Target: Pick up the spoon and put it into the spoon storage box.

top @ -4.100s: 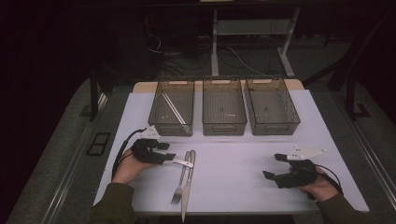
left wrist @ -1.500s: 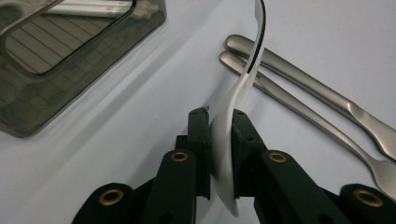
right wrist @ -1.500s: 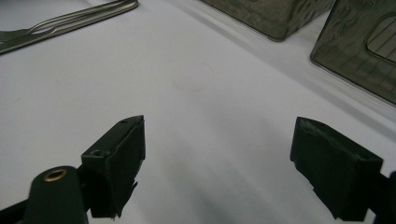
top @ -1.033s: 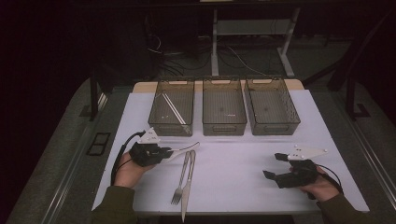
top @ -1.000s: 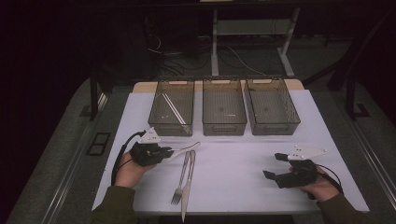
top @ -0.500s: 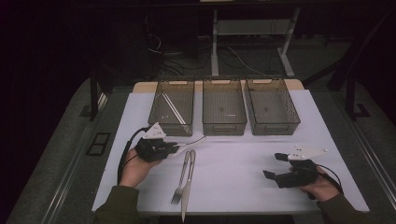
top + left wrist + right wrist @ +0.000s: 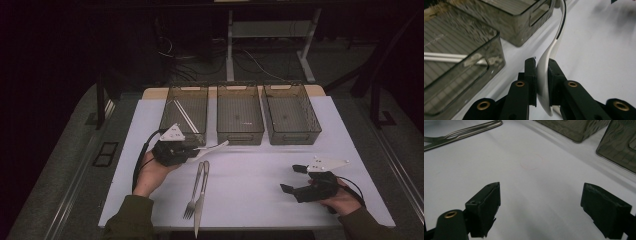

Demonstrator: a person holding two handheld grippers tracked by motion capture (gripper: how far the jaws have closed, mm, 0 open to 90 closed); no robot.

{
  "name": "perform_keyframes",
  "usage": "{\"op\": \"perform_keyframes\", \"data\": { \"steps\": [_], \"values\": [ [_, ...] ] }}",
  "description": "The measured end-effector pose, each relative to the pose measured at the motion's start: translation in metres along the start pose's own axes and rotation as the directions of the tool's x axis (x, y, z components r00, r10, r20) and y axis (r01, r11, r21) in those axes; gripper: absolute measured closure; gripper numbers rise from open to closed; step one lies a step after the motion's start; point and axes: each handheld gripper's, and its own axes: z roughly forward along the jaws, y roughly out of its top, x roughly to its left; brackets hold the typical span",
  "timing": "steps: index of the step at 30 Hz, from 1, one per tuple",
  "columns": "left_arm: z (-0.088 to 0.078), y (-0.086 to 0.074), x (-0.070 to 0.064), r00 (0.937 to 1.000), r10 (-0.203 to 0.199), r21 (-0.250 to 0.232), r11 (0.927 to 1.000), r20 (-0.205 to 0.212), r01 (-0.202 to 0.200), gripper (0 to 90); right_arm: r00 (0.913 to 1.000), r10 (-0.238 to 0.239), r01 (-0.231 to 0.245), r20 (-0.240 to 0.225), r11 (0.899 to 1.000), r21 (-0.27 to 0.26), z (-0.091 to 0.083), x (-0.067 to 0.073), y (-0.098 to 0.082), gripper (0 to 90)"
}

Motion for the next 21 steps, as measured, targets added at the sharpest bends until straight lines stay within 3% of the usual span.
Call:
{"op": "perform_keyframes", "data": {
  "steps": [9, 21],
  "values": [
    [0.012, 0.021, 0.000, 0.9994, 0.021, -0.016, 0.9996, 0.027, -0.021, 80.0, 0.9997, 0.010, -0.010, 0.022, 1.000, 0.007, 0.001, -0.003, -0.001, 12.4],
    [0.028, 0.059, 0.004, 0.9984, 0.052, -0.034, 0.9981, 0.021, -0.052, 79.9, 0.9996, 0.007, -0.007, 0.029, 1.000, -0.006, -0.001, -0.001, 0.000, 12.5]
  ]
}}
